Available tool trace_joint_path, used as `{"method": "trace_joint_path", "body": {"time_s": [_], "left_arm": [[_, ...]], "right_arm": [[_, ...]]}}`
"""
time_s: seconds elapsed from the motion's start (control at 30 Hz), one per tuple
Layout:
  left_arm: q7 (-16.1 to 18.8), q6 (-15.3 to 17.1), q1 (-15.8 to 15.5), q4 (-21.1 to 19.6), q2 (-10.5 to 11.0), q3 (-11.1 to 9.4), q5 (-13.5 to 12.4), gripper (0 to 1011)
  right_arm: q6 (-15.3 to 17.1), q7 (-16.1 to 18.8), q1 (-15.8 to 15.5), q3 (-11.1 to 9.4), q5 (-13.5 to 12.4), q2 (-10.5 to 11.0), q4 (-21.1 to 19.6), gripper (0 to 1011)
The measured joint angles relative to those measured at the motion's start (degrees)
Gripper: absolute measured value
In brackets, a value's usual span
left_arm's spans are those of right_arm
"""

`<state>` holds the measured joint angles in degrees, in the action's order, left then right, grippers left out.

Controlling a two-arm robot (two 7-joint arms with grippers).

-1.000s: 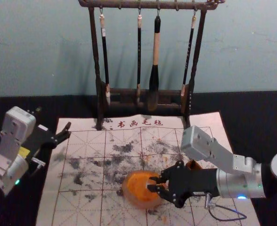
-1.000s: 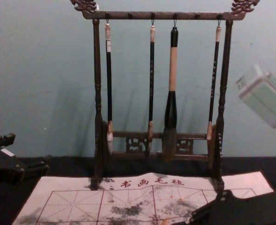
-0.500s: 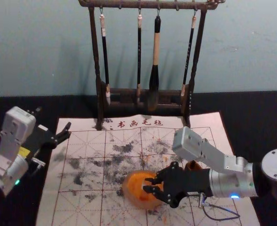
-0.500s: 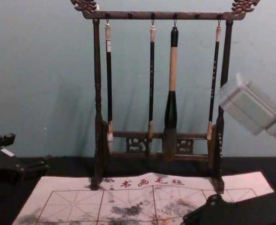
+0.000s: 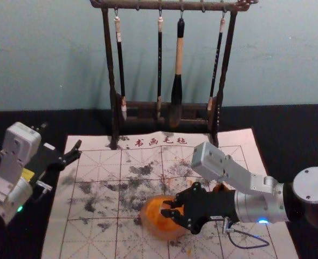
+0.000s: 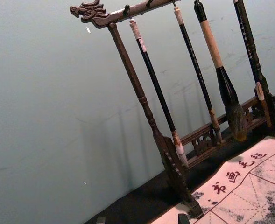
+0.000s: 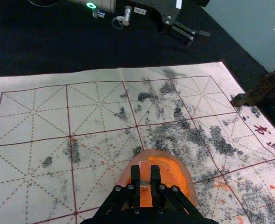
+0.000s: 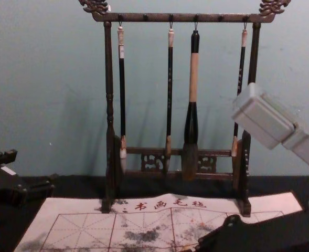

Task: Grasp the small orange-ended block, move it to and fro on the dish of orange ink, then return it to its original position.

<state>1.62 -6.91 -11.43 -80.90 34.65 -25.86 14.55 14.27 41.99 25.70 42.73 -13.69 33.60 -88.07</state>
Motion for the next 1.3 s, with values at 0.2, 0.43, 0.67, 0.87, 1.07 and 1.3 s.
{"method": "trace_joint_path", "body": {"time_s": [0.2,0.43,0.67,0.87,1.07,1.3], "left_arm": [[0.00,0.00,0.00,0.00,0.00,0.00,0.00,1001],[0.00,0.00,0.00,0.00,0.00,0.00,0.00,1001],[0.00,0.00,0.00,0.00,0.00,0.00,0.00,1001],[0.00,0.00,0.00,0.00,0.00,0.00,0.00,1001],[0.00,0.00,0.00,0.00,0.00,0.00,0.00,1001],[0.00,0.00,0.00,0.00,0.00,0.00,0.00,1001]], "right_arm": [[0.71,-0.44,0.75,0.08,0.55,-0.50,0.83,88],[1.35,-0.79,1.31,-0.07,0.92,-0.81,1.70,88],[1.91,-0.95,1.36,-0.62,1.06,-0.58,1.97,88],[2.41,-0.85,0.95,-0.95,1.06,0.37,1.03,88],[3.27,-0.07,0.32,-1.17,0.78,2.08,-1.02,88],[4.11,1.03,-0.25,-0.94,0.42,3.79,-3.51,88]]}}
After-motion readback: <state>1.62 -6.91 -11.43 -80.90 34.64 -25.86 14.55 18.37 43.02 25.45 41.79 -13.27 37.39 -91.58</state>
